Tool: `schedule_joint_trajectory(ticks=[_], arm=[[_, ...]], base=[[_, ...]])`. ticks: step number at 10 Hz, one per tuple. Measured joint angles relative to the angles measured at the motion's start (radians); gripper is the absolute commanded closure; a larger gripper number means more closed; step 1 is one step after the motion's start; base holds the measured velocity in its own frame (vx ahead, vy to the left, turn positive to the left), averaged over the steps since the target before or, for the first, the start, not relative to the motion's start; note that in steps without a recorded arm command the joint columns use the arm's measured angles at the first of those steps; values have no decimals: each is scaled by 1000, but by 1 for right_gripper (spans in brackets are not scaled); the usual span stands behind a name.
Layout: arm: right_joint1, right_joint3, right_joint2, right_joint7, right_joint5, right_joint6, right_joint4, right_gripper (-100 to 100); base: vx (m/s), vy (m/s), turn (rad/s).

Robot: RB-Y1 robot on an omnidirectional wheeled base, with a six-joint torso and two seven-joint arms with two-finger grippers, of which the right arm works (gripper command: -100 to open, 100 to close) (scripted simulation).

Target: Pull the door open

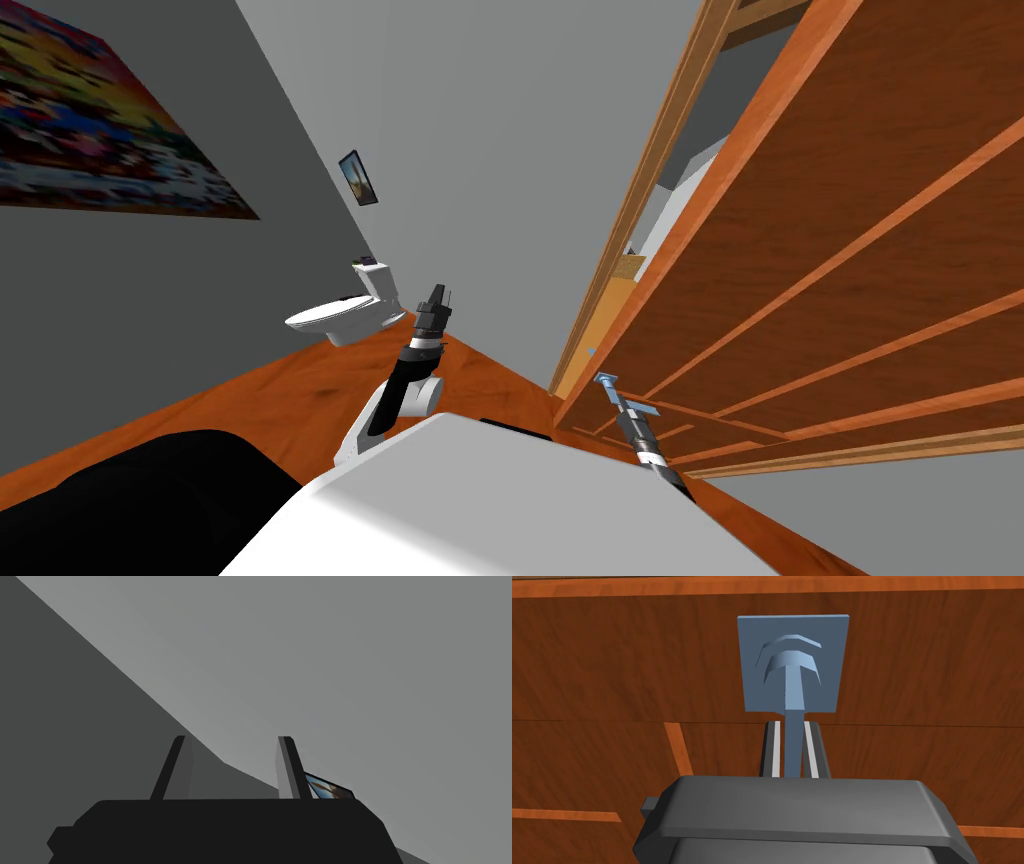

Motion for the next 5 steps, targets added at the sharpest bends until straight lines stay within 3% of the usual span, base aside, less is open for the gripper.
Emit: schedule_joint_trajectory(ticks=[1,2,5], arm=[[3,4,1,-3,2,-4,2,100],[-2,5,-6,-8,4,-30,33,100],[33,10,-24,-28,11,-70,22,100]], base=[[-147,-42,186],[-205,-84,179],[-228,-77,206]])
